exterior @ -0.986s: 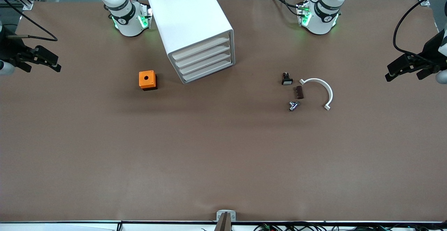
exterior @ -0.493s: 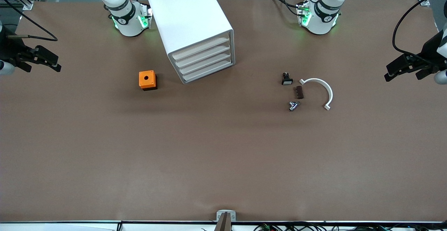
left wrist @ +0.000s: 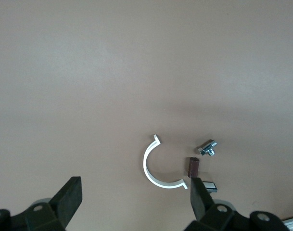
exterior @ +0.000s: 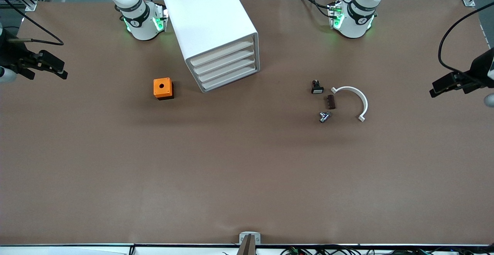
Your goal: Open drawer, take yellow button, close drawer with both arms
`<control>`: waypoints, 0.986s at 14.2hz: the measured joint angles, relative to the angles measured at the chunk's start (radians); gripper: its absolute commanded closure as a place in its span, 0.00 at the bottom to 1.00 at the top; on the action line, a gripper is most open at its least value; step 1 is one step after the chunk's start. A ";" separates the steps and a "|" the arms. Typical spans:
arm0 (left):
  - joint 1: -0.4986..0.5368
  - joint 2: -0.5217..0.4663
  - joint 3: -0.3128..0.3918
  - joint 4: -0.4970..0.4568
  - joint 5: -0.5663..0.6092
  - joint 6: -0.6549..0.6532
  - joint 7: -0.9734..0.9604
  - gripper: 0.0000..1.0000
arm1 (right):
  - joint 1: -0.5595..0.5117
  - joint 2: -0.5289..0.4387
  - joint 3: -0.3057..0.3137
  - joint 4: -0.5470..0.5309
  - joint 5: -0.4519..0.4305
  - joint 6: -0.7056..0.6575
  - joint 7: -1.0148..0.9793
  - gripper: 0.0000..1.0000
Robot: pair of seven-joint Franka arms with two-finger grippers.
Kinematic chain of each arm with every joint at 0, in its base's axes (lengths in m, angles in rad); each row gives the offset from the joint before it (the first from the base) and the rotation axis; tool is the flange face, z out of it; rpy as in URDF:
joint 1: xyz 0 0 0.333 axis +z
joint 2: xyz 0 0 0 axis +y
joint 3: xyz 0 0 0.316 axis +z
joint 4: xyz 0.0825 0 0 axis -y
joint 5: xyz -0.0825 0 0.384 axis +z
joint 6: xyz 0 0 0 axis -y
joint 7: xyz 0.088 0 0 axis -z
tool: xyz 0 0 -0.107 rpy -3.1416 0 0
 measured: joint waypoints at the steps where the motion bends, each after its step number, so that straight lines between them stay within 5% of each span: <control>1: -0.003 0.026 -0.001 0.000 0.000 0.010 0.000 0.01 | 0.000 0.000 0.000 0.000 0.000 0.000 0.000 0.00; 7: -0.028 0.201 -0.009 0.001 0.009 0.043 -0.064 0.01 | 0.000 0.000 0.000 0.000 0.000 0.000 0.000 0.00; 14: -0.163 0.384 -0.015 0.004 0.184 0.080 -0.402 0.01 | 0.000 0.000 0.000 0.000 0.000 -0.001 0.000 0.00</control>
